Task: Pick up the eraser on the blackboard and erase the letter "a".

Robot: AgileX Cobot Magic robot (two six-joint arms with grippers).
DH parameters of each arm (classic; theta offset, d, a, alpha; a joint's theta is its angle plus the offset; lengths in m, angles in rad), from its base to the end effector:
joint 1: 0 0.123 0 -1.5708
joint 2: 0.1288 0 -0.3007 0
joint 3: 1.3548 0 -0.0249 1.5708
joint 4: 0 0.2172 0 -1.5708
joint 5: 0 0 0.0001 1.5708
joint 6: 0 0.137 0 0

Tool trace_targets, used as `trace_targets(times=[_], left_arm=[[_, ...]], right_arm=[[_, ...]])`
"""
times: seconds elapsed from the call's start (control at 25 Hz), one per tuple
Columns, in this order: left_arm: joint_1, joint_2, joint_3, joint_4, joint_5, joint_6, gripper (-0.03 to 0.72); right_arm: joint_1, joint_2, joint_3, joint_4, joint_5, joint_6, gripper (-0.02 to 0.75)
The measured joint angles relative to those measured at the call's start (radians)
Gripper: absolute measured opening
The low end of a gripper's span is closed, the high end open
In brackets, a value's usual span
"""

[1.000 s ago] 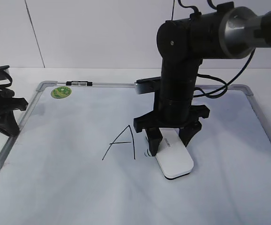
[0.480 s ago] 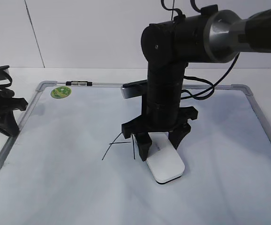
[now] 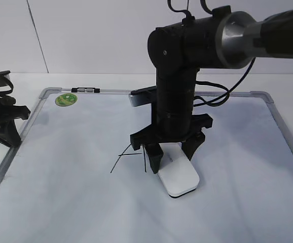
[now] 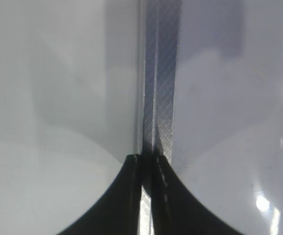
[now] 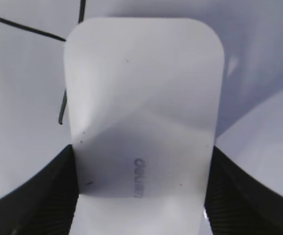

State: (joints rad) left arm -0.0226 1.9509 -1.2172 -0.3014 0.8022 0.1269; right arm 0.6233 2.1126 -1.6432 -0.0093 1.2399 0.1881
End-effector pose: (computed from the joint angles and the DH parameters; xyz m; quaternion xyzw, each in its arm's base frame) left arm 0.3534 -0.0373 0.1422 -0.0236 0.9914 -0.1108 0.0662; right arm 0.3178 0.2270 0.1639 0.2174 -0.9757 0.0141 0.0218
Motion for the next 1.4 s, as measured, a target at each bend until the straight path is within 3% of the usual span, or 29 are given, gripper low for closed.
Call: trace_targets(times=[0.6,1.2,1.4], left_arm=[[0.0,0.0,0.0,0.0,0.0,0.0,0.015],[0.0,0.0,0.0,0.0,0.0,0.0,0.015],[0.0,0.0,0.0,0.0,0.0,0.0,0.015]], right_arm=[[-0.077,0.0,-0.002,0.009,-0.008,0.004,0.526],[-0.165,-0.126,-0.002,-0.059,-0.018,0.012,0.526],[-0.236,-0.17,-0.002,-0.065,-0.018,0.02,0.526]])
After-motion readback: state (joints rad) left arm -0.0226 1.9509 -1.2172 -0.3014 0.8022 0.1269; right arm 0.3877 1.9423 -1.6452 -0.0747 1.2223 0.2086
